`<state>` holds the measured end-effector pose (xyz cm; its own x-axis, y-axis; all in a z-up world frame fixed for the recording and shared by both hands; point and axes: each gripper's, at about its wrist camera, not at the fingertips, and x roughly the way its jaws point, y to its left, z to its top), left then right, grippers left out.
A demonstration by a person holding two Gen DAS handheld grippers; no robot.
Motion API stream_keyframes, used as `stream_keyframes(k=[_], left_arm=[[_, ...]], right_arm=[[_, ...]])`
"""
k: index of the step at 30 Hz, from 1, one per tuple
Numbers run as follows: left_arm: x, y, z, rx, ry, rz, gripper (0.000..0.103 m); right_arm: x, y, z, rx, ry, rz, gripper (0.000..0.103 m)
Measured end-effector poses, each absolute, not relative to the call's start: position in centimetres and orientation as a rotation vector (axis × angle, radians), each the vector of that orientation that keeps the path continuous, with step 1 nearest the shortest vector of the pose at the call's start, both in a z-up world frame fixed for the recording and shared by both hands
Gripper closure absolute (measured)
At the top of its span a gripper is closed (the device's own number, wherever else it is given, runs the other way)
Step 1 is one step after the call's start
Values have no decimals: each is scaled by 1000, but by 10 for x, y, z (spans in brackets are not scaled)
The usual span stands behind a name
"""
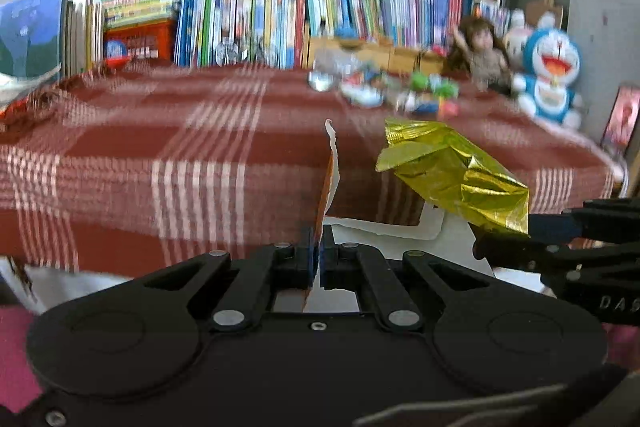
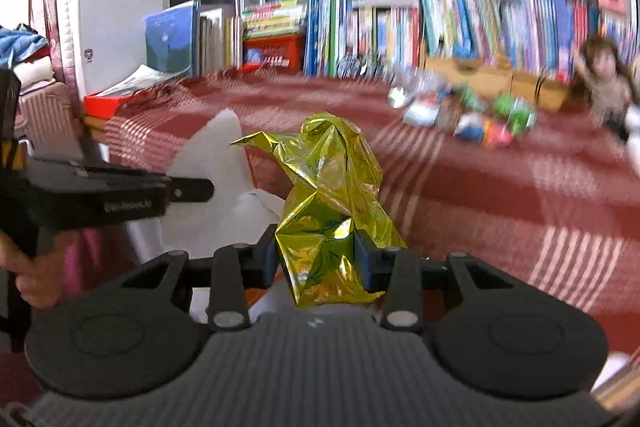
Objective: Collect trash
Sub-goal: 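Carry box and foil bag over the trash bin and open both tools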
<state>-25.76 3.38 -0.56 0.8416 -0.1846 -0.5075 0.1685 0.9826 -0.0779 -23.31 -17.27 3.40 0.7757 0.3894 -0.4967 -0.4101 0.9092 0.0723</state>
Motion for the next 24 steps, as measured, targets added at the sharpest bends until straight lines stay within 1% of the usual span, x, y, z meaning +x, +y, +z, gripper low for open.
stream_keyframes(k=[9,15,19,24], left_arm=[[-253,21,-74,35,756,-152,101],[-242,13,-110,80,855,-135,101],[-236,12,-131,87,928,-140,101],[-229,10,-148,94,974,-142,100]], right_arm=[[-226,-180,-23,115,753,440,61],[-220,-184,-59,196,883,420,61],[-214,-183,-75,190,944,409,61],[-208,-180,-96,196,1021,404,61]])
